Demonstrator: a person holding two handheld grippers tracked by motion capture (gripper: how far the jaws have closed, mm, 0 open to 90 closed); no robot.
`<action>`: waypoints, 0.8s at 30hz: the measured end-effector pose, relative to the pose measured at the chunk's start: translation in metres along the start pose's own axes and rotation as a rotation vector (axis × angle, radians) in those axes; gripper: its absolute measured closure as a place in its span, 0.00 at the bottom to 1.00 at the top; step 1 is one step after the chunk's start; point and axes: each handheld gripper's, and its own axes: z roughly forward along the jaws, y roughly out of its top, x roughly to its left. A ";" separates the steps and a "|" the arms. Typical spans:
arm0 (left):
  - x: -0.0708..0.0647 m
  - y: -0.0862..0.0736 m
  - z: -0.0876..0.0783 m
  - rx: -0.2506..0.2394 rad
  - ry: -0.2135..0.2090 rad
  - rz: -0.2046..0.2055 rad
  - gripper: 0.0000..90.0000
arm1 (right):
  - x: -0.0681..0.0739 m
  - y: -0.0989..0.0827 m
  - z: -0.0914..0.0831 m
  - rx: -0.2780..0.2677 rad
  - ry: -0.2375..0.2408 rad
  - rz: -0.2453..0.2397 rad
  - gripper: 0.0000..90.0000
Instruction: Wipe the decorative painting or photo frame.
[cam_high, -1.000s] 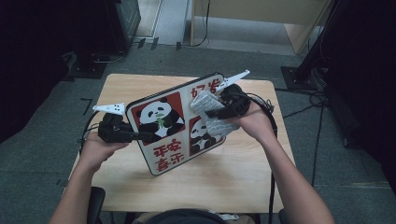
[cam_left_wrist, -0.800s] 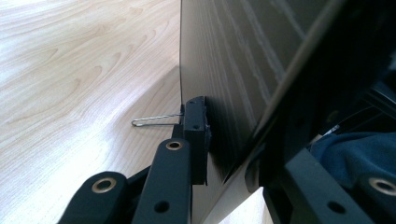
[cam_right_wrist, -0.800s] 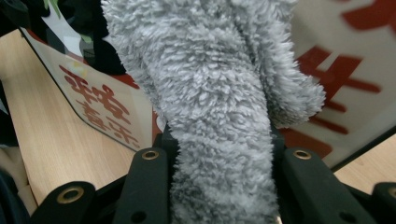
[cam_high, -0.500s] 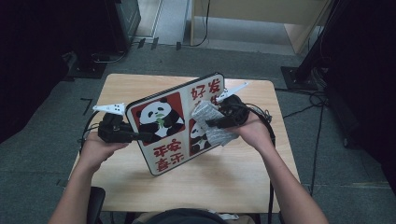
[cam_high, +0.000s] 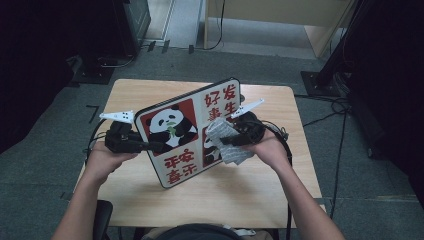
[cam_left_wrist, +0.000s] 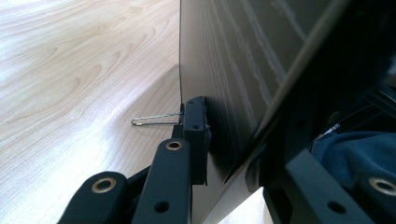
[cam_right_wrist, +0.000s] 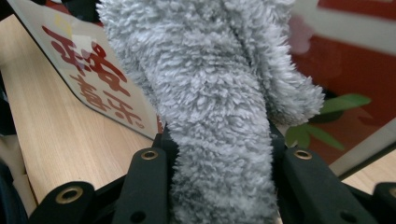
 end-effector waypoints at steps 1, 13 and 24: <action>0.000 0.000 0.000 0.000 0.000 0.000 0.85 | 0.000 -0.001 0.001 0.002 0.003 0.000 0.73; 0.000 0.000 0.000 0.002 0.001 -0.001 0.85 | -0.004 -0.017 0.014 0.014 0.013 0.019 0.73; -0.001 0.000 0.000 0.004 -0.001 0.000 0.85 | -0.008 -0.033 0.027 0.025 0.026 0.016 0.73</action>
